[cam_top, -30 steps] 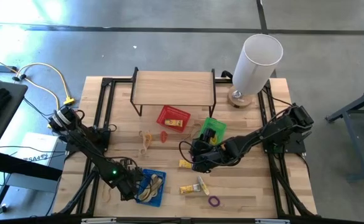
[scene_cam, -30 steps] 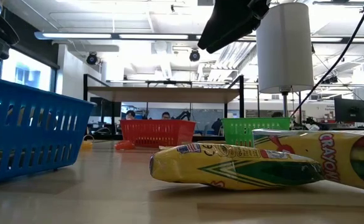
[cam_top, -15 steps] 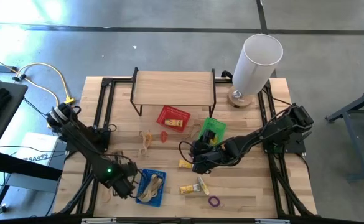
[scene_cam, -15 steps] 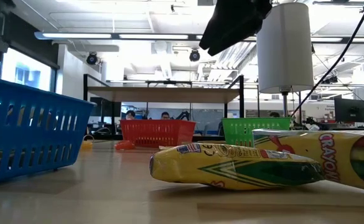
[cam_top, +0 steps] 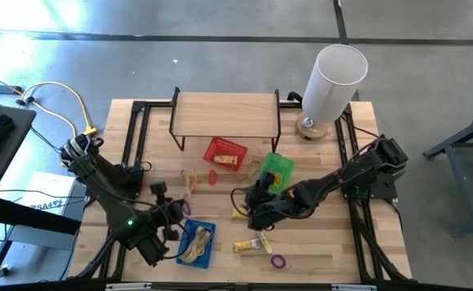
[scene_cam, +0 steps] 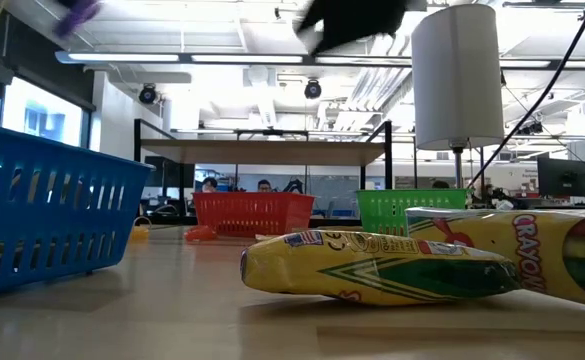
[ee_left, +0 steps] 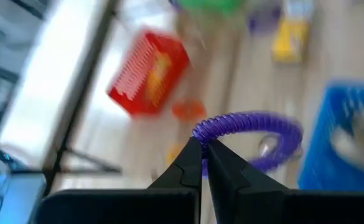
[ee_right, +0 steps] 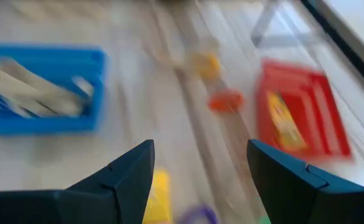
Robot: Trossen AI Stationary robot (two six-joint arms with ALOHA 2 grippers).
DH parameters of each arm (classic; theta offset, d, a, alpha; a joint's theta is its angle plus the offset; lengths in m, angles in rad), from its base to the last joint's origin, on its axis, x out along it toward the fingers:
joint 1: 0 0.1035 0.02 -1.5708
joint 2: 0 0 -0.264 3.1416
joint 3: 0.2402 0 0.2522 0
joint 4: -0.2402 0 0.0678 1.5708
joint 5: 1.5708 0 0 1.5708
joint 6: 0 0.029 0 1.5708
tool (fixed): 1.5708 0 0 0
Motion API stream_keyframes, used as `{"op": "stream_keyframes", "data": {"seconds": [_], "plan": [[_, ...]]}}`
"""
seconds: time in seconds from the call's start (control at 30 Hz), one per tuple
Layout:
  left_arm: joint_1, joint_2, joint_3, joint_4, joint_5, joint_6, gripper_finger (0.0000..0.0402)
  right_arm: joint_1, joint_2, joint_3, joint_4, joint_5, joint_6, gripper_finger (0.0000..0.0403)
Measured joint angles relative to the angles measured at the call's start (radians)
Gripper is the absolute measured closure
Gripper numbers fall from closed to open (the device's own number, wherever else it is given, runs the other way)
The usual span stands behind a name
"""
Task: Pick & Place Office Desk Supplies
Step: Put the violet spring keychain into the green bin
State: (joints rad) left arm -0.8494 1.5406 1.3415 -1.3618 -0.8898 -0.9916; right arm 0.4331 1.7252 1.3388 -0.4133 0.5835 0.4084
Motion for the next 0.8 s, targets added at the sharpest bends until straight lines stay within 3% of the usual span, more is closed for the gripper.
{"op": "stream_keyframes", "data": {"seconds": [0.13,0.3,0.53,0.8], "plan": [[0.009,0.021,0.000,0.119,-0.143,0.063,0.0400,0.018,0.038,0.002,0.225,-0.040,-0.151,0.0158],[0.008,0.063,0.000,0.287,-0.260,0.197,0.0400,0.026,0.115,0.000,0.400,-0.013,-0.249,0.0158],[0.016,0.116,0.000,0.414,-0.276,0.342,0.0400,0.015,0.179,0.001,0.513,0.010,-0.285,0.0158],[0.052,0.125,0.000,0.426,-0.277,0.349,0.0400,0.011,0.181,0.000,0.597,-0.066,-0.276,0.0158]]}}
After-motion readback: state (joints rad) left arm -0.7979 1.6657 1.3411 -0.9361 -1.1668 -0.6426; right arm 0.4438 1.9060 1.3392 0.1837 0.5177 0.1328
